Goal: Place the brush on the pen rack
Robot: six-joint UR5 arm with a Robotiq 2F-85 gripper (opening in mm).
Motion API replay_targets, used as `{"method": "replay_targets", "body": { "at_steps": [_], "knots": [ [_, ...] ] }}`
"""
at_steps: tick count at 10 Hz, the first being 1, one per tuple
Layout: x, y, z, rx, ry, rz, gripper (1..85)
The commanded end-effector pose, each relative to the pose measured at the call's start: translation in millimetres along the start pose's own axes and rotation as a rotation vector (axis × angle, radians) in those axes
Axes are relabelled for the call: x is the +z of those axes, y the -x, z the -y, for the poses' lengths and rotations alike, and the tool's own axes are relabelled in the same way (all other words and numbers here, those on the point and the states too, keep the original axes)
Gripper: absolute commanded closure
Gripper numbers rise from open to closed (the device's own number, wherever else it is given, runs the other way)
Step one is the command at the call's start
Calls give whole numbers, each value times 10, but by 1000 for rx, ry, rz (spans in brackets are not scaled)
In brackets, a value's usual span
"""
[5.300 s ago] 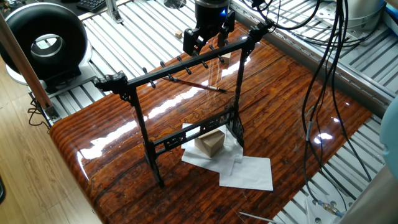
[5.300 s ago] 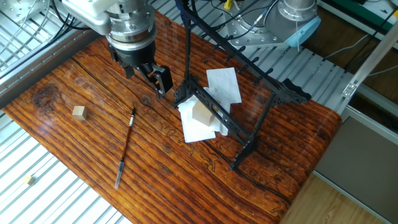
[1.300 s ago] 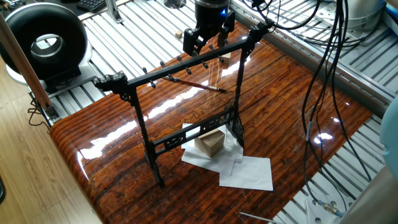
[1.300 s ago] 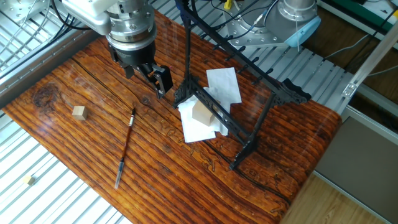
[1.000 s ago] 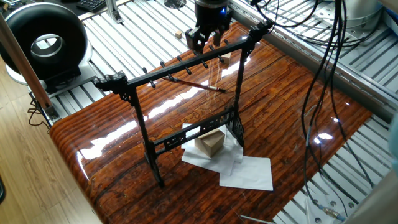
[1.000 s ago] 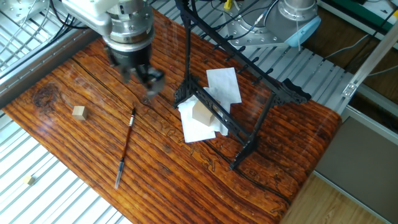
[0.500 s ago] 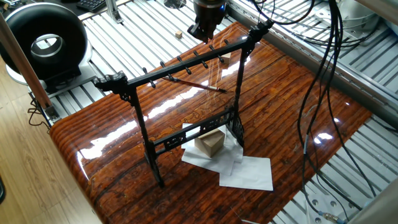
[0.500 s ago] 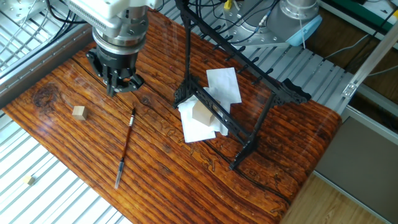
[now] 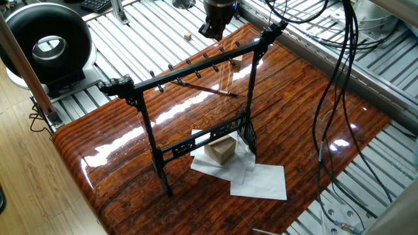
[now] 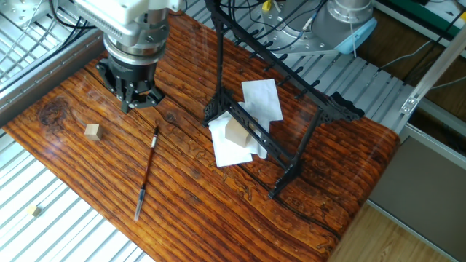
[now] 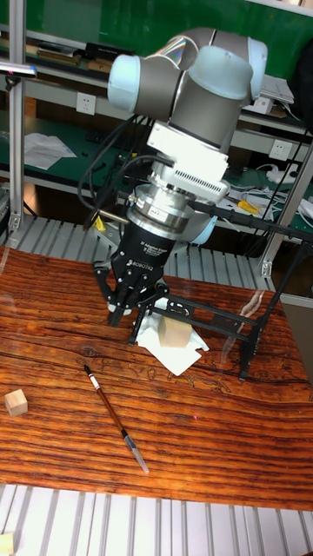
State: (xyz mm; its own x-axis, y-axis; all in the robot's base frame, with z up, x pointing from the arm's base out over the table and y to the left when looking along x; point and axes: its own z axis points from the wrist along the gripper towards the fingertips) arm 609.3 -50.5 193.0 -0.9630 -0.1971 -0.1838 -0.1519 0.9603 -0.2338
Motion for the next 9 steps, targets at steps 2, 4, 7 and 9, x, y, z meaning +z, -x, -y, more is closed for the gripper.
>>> {"method": "replay_targets", "body": {
  "at_steps": [2, 4, 7, 9],
  "knots": [
    [85, 87, -56, -26, 57, -10, 847],
    [192, 95, -25, -82, 81, -24, 847],
    [331, 75, -151, -108, 172, -54, 847],
    [376, 112, -174, -110, 179, -54, 847]
  ]
}}
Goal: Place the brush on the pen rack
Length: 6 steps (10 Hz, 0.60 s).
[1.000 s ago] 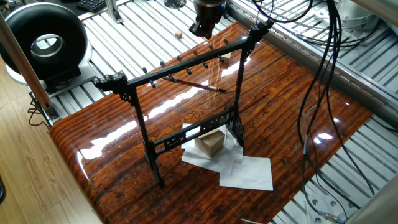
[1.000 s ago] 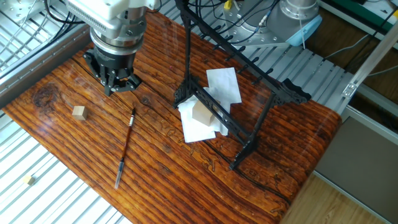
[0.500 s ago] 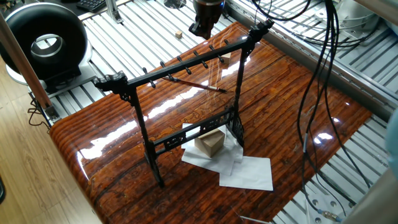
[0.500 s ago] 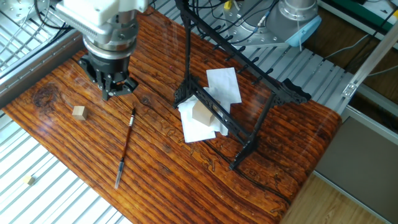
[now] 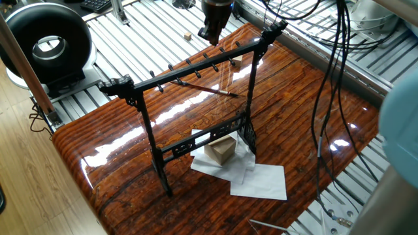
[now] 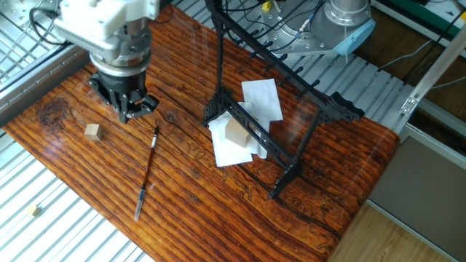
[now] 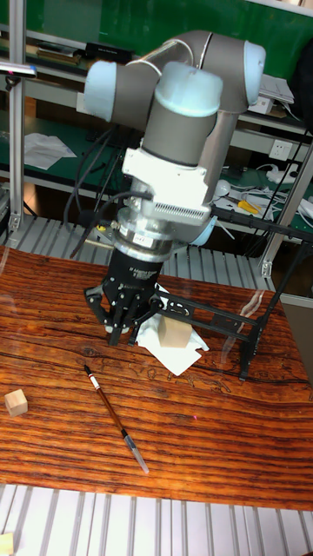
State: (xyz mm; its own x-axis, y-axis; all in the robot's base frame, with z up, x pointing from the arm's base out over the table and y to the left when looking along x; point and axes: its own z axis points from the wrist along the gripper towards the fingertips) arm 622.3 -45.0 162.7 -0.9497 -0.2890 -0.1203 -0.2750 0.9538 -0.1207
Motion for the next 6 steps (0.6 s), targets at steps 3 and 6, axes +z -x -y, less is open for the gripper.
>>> {"method": "replay_targets", "body": {
  "at_steps": [3, 6],
  "knots": [
    [197, 33, -90, -26, 67, -15, 837],
    [327, 11, -116, -53, 95, -26, 817]
  ]
}}
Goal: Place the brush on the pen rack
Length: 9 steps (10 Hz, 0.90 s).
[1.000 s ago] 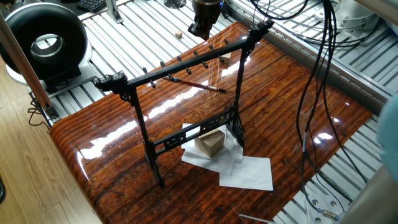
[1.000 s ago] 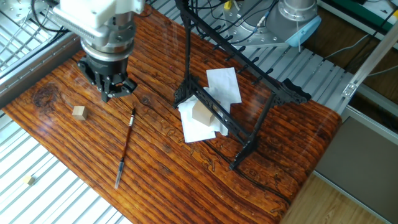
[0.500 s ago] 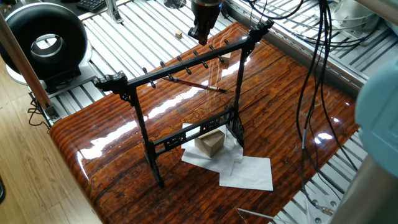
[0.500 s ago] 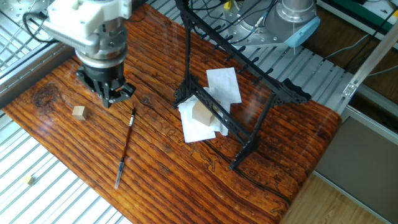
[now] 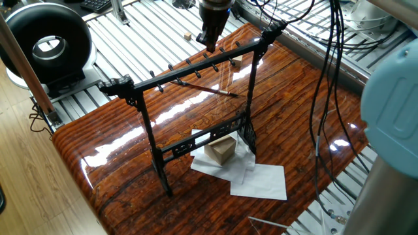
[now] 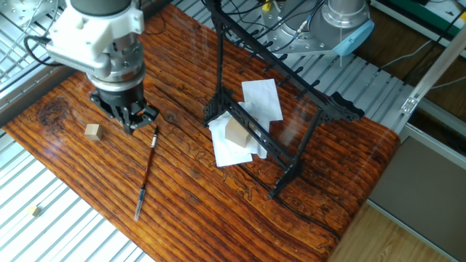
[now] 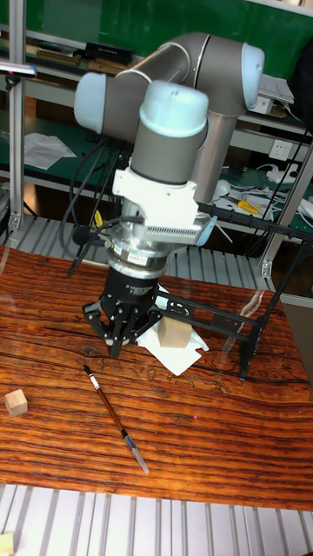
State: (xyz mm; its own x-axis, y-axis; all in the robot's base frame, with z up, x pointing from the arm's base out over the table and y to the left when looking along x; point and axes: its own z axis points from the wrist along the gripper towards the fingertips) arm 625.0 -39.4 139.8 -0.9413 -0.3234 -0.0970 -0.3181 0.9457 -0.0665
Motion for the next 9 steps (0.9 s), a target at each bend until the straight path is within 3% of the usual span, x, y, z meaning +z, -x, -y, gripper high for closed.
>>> {"method": "replay_targets", "body": {
  "at_steps": [1, 5, 9],
  "knots": [
    [158, 10, -19, -26, 42, -3, 803],
    [346, 64, 44, -82, 46, 29, 593],
    [515, 51, 129, -130, -10, 31, 450]
  ]
}}
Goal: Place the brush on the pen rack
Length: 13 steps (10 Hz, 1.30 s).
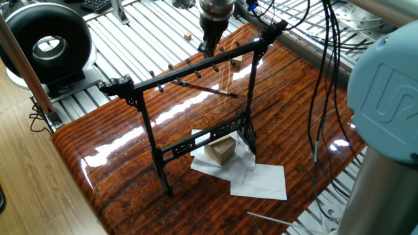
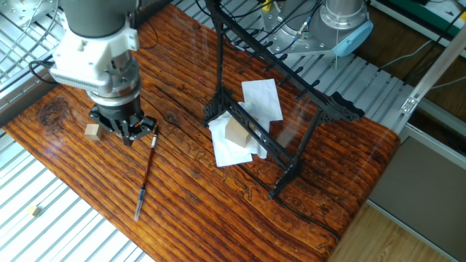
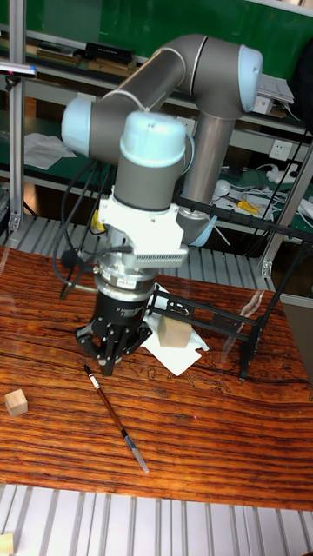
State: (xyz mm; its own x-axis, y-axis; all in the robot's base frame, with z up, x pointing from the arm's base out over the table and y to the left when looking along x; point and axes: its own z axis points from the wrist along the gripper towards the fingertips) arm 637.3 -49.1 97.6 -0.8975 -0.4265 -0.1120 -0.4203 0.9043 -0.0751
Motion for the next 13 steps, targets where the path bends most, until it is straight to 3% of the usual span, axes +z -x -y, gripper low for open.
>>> {"method": "replay_targets", "body": {
  "at_steps": [1, 3, 5, 11, 13],
  "knots": [
    [78, 3, 17, -22, -8, 8, 430],
    [86, -1, 3, -35, 2, 10, 380],
    [89, 15, -77, -17, 40, 20, 390],
    [183, 50, -49, -32, 49, 19, 393],
    [261, 98, -166, -7, 89, 34, 393]
  ]
}}
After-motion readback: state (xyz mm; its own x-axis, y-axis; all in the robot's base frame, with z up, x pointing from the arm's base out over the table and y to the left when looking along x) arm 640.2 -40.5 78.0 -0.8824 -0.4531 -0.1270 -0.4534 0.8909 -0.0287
